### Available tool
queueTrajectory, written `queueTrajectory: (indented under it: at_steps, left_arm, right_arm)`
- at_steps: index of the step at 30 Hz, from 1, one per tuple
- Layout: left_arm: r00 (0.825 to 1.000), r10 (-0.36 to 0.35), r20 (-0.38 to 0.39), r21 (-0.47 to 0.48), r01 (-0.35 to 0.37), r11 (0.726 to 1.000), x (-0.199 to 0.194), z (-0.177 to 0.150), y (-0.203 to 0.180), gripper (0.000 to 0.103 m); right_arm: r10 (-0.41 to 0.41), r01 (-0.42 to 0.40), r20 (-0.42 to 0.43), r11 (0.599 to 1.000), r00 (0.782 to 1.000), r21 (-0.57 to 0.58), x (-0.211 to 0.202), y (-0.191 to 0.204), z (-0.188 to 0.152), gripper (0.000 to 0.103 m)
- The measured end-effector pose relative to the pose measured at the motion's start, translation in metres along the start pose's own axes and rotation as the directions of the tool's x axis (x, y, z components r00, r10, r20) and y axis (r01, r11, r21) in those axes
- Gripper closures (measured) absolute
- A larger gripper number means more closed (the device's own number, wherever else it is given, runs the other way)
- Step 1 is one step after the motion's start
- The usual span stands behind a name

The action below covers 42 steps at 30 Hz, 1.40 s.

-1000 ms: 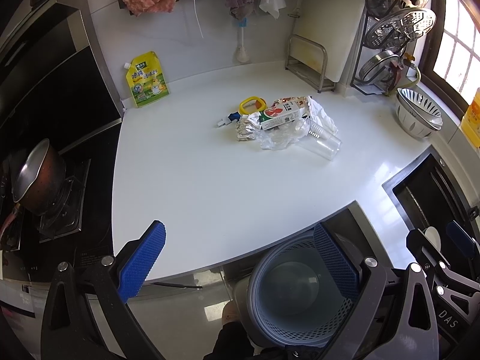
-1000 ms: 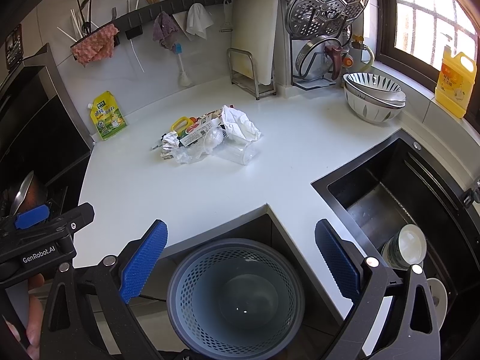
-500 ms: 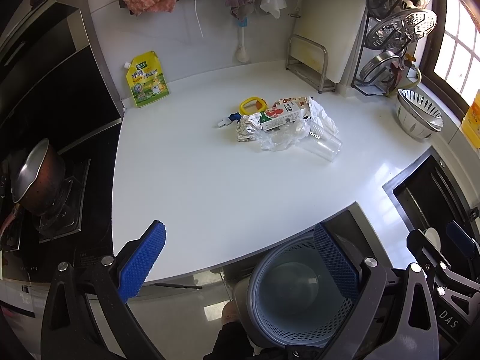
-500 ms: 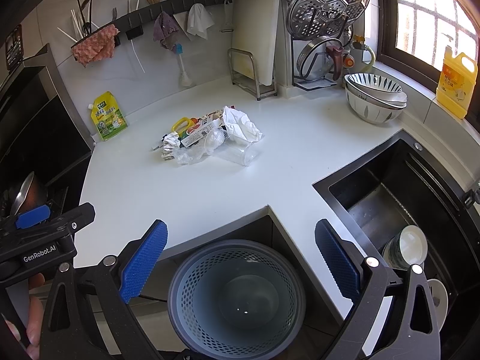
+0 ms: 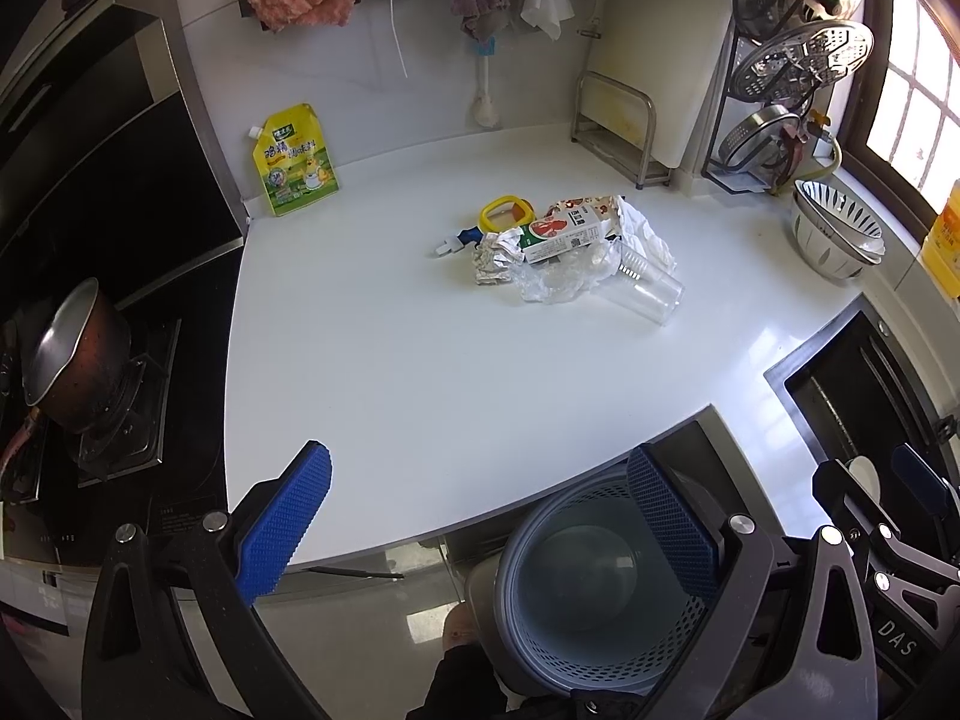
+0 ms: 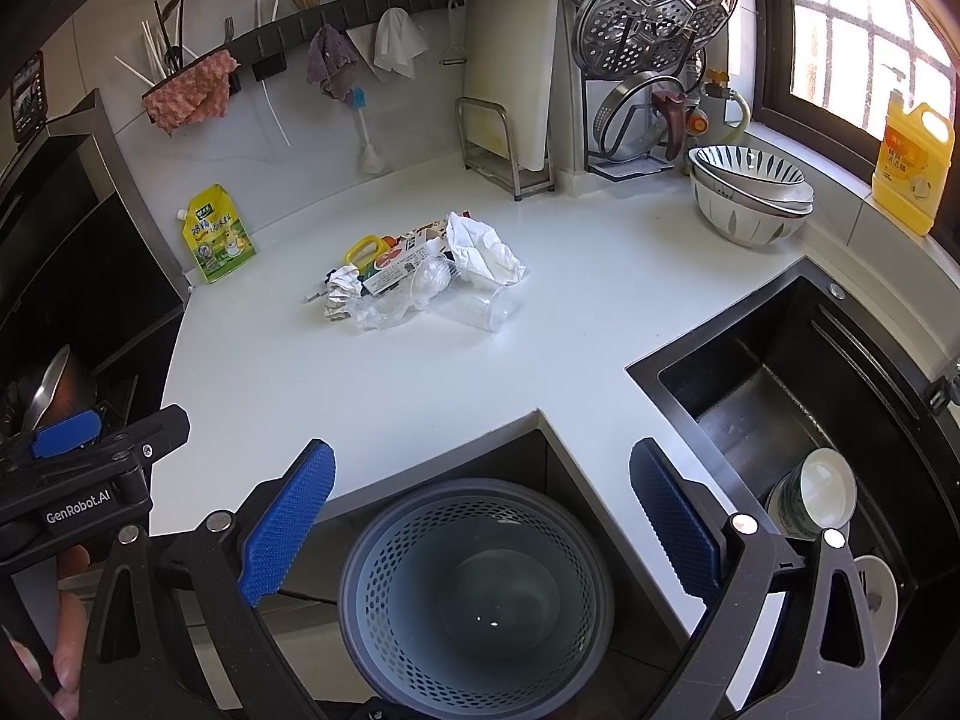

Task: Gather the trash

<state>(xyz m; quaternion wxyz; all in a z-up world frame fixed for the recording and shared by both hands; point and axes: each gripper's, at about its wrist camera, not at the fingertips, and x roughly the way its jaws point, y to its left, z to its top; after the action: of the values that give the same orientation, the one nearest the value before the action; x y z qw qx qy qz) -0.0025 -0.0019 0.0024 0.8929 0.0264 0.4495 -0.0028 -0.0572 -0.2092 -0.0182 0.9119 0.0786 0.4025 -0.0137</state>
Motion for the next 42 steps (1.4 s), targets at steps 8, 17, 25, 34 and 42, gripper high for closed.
queueTrajectory:
  at_steps: [8, 17, 25, 34, 42]
  left_arm:
    - [1.0, 0.0, 0.006, -0.005, 0.0, 1.0, -0.002, 0.001, 0.003, 0.006]
    - [1.0, 0.0, 0.001, -0.011, 0.0, 1.0, 0.001, -0.001, 0.009, 0.006]
    - [1.0, 0.009, -0.024, -0.02, -0.01, 1.0, 0.018, -0.001, 0.016, 0.006]
    - [0.999, 0.03, -0.041, -0.007, -0.031, 0.999, 0.067, 0.016, 0.028, 0.006]
    - [0.998, 0.05, -0.045, -0.019, -0.051, 0.999, 0.126, 0.048, 0.037, 0.006]
  right_arm:
    - [0.001, -0.001, -0.001, 1.0, 1.0, -0.001, 0.0, 0.0, 0.0, 0.009]
    - [0.01, -0.01, -0.009, 1.0, 1.0, 0.0, 0.004, 0.005, 0.001, 0.009]
    - [0.025, -0.025, -0.025, 1.0, 0.999, -0.003, 0.023, 0.004, 0.0, 0.009]
    - [0.039, -0.041, -0.049, 0.998, 0.998, -0.055, 0.075, 0.008, 0.016, 0.009]
    - [0.032, -0.038, -0.055, 0.992, 0.998, -0.118, 0.143, 0.012, 0.053, 0.009]
